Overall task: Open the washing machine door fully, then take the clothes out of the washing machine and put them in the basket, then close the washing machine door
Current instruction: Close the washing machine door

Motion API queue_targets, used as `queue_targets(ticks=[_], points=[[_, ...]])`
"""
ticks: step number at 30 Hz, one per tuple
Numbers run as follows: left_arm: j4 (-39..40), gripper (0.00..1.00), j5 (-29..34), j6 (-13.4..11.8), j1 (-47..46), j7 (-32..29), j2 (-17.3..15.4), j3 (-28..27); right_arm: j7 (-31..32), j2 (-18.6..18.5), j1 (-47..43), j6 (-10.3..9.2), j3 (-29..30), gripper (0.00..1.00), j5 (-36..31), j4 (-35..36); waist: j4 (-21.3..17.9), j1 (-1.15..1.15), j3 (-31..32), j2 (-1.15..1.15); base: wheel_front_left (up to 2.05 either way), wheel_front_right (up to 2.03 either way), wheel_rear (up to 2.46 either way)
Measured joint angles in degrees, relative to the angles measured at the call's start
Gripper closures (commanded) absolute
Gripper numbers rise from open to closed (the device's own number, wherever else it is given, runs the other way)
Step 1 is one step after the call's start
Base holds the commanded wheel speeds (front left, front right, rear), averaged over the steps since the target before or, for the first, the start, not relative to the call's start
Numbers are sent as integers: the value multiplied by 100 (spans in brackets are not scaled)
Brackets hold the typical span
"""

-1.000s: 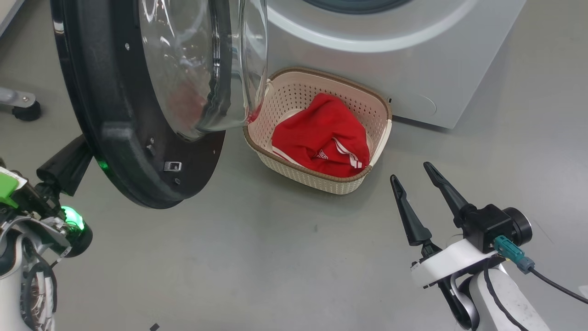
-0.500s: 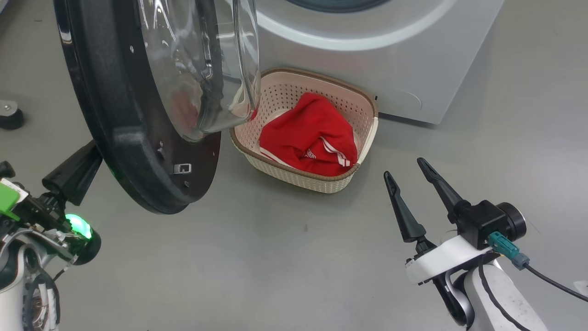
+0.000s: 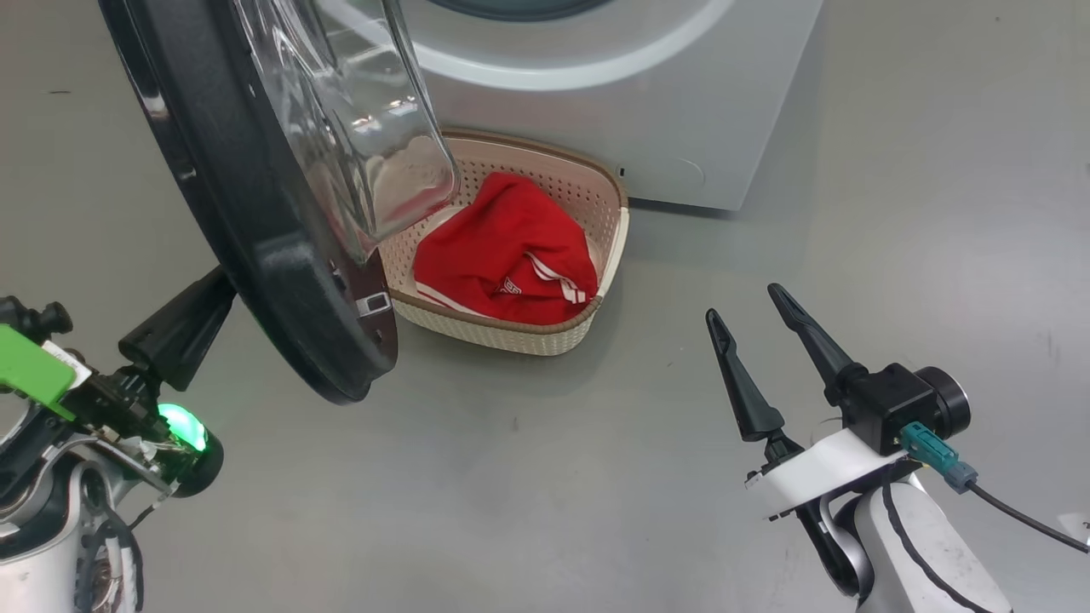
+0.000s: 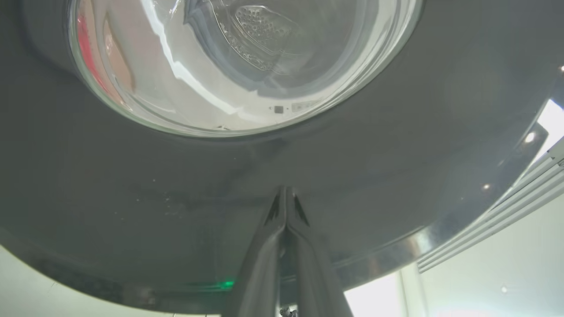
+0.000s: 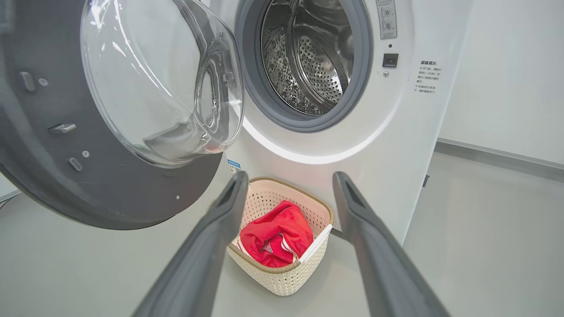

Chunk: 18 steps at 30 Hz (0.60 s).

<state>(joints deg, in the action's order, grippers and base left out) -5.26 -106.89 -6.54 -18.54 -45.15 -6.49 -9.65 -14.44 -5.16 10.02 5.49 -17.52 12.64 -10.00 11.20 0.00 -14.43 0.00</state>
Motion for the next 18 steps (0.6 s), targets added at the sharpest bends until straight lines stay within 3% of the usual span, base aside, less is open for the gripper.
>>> queue_targets(ticks=[18], points=[[142,100,1,-29,3,302,172,26,0,108,14,-22,23,0,2,-1,-1017,0,-61,0,0,0,0]])
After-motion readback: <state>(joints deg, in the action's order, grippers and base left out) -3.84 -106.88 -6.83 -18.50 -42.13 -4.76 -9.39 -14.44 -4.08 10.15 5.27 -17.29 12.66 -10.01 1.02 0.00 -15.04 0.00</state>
